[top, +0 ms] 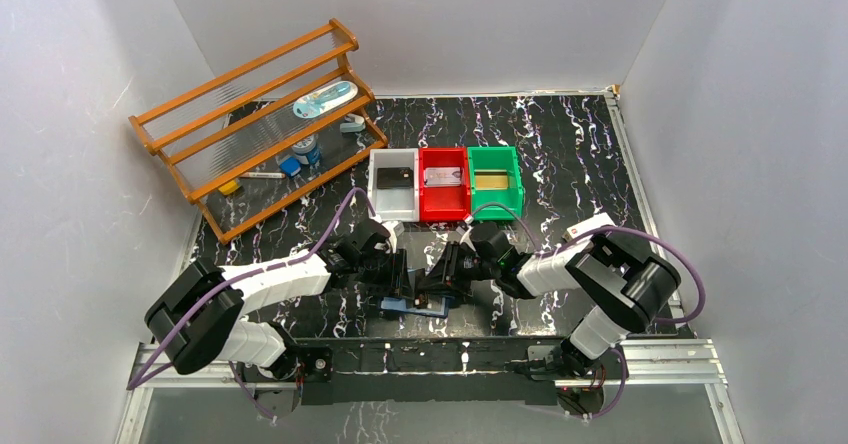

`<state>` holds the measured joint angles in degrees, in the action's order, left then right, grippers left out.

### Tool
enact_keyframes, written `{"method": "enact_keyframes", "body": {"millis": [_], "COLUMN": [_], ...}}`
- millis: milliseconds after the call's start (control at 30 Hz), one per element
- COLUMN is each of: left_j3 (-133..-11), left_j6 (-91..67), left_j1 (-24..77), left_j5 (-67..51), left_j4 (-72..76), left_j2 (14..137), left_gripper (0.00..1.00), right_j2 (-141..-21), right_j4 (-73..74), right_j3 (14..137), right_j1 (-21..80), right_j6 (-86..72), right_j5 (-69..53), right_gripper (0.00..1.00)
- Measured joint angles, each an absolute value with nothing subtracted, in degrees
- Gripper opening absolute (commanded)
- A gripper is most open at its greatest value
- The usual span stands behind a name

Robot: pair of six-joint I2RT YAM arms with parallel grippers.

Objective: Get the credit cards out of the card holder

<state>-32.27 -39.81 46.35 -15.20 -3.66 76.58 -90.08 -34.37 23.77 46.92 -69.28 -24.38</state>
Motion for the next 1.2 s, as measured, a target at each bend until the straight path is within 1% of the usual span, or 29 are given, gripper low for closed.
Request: {"method": "enact_keyframes", "body": {"millis": [33,133,333,433,767,800,933,1033,1100,1133,1200], "left_j3": [-32.27,-32.25,-32.25,-32.21,-31.48,-31.48,-31.62,-32.05,-32.82,-33.39,-34.59], "left_j6": [-39.83,-39.86,-39.88,-40.03,-40.49,-40.49,-40.66,-40.62,-40.60,-40.47,-40.23], "left_j1": [46.35,46.35,46.35,46.35,46.35,46.35,46.35,46.35,46.33,46.26,45.65], "left_j5": [-15.09,-14.85,-14.17,-13.89,-10.98,-10.72,-9.39,-8.32,-7.94,-7.92,-8.38], "left_j4": [-3.70,-3.92,-4.40,-4.58,-6.50,-6.74,-8.36,-9.91,-10.98,-11.25,-11.60], "left_j2": [76.55,76.44,76.16,75.96,73.56,73.47,72.01,69.78,68.53,67.90,66.92], "left_gripper": [0.36,0.36,0.35,0.35,0.36,0.38,0.56,0.64,0.72,0.75,0.77], "right_j2": [-90.43,-91.29,-91.92,-91.68,-80.95,-79.81,-75.24,-72.07,-69.91,-68.71,-66.65], "right_j4": [-34.89,-35.62,-35.53,-35.07,-27.59,-26.65,-23.29,-20.91,-19.81,-19.55,-19.51], "right_j3": [23.79,23.79,23.83,23.86,22.76,22.57,21.91,21.82,21.71,21.50,20.95], "right_j1": [46.96,47.11,47.79,47.88,48.03,48.03,48.03,48.03,48.03,48.03,48.03], "right_j6": [-69.47,-69.89,-69.82,-69.21,-66.67,-66.50,-65.84,-65.56,-65.39,-65.28,-64.97], "right_j5": [-24.38,-24.38,-23.90,-23.55,-20.40,-20.18,-19.18,-17.87,-16.67,-16.05,-14.83], "right_gripper": [0.32,0.26,0.10,0.04,0.02,0.02,0.02,0.01,0.01,0.01,0.00]}}
